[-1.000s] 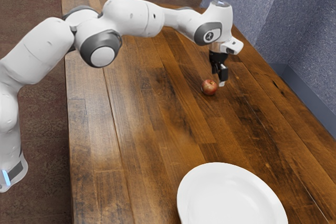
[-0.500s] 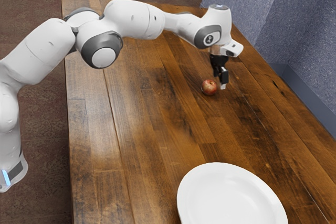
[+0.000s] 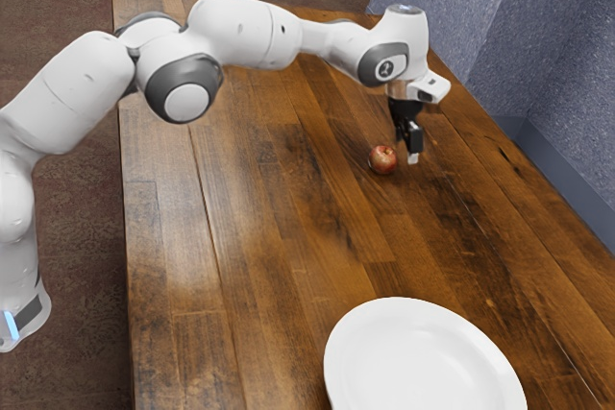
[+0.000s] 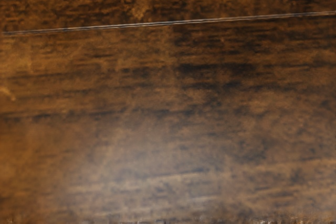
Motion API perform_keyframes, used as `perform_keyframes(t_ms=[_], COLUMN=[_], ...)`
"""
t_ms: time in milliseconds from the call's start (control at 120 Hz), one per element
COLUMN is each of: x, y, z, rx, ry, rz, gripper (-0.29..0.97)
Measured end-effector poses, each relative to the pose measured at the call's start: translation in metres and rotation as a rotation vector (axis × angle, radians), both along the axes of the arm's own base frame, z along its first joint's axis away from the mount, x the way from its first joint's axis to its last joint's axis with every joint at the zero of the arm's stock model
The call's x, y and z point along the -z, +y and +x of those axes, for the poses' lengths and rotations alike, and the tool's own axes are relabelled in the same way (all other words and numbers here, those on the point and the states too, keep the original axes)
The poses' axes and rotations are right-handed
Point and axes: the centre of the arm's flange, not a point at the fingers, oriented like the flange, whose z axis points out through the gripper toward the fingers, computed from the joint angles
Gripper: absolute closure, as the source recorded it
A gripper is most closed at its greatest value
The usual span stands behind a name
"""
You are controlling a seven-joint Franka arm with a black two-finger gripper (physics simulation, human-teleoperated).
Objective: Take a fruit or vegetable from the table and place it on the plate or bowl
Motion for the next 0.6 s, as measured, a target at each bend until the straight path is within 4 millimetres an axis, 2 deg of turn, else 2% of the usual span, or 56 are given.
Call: perform_keyframes(t_ms=[317, 600], x=[0.003, 0.010], y=[-0.002, 0.007], z=[-0.015, -0.023], rx=[0.009, 0.012], ry=[0.068, 0.139], rz=[-0.015, 0.006], gripper=[0.00, 0.00])
